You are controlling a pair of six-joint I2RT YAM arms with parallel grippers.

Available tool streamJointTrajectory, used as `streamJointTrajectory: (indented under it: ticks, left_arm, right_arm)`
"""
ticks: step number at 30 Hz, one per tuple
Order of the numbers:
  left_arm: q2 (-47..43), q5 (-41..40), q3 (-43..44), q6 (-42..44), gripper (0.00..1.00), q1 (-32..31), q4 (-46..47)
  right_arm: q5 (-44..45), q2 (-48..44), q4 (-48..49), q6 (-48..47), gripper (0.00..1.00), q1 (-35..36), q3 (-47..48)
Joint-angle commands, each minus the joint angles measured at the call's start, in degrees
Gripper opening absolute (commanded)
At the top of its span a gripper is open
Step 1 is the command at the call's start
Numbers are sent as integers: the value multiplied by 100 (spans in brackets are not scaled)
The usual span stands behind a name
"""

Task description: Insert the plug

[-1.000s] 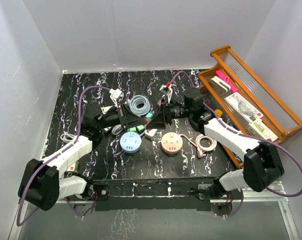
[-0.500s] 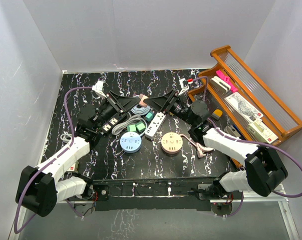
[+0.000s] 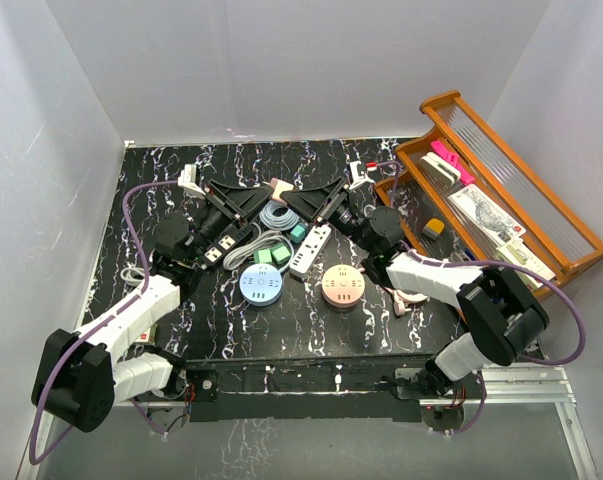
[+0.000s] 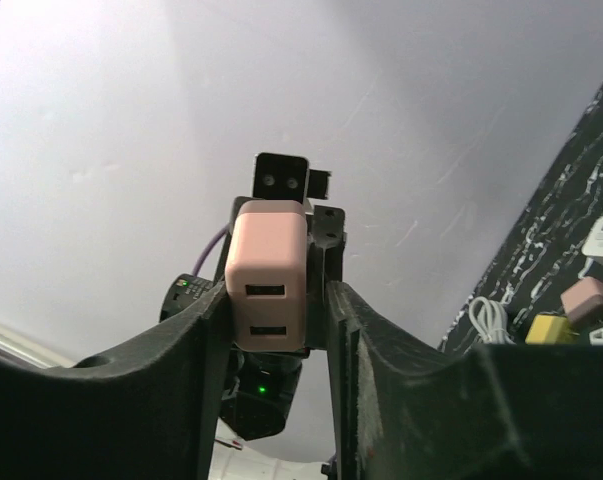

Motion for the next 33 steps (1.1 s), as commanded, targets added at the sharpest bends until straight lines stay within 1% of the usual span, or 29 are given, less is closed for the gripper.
streamJointTrajectory:
  ticks: [1,5,9,10,13,16,17,18,22,25,26,27,29,30,31,32,33]
  left_arm:
    - [-88,6,-30,-205,0,-5,680]
    - [-204,-11,-117,-106,0,-5,567]
    - [-259,40,-208,-28,0,-5,495]
    - [-251,105,-227,3,0,-5,542]
    - [-252,216,-250,99,0,-5,487]
    - [-303,171,-312,158,0,-4,427]
    - [-319,159,-311,190,0,-5,403]
    - [-329,156,-300,219,0,-5,387]
    - [-367,143,-303,319,0,-5,338]
    - [-440,147,-314,491,0,-7,148]
    - [-494,124,-326,606,7,-2,24]
    - [-570,95,-339,750,19,-5,-146]
    - [-790,-134,-349,1079,55,-5,-794]
    - [-933,-279,-329,1283,64,-3,-1249]
    - [-1071,-423,-282,1534,71,0,-1725]
    - [-1199,-558,-211,1793,75,3,-2175]
    - [-1323,-646,-139,2133,78,7,-2599]
  right_arm:
    - [-219,292,949,443,32,15,19]
    - [-222,409,1059,533,30,15,22]
    - [-245,424,891,494,27,11,60]
    - [-271,427,844,486,27,15,89]
    - [-374,484,800,443,32,18,210]
    - [-384,520,777,428,33,25,270]
    - [-386,534,774,421,32,21,281]
    - [-377,537,768,419,31,24,287]
    - [-409,525,689,360,14,23,353]
    - [-384,375,308,151,3,18,353]
    - [-374,300,84,45,1,9,344]
    - [-366,183,-206,-109,0,-7,330]
    - [-357,-118,-974,-439,0,-52,309]
    - [-348,-302,-1505,-656,0,-78,316]
    - [-323,-479,-2307,-976,0,-104,362]
    - [-280,-678,-2760,-1253,0,-121,434]
    - [-198,-864,-3721,-1573,0,-139,541]
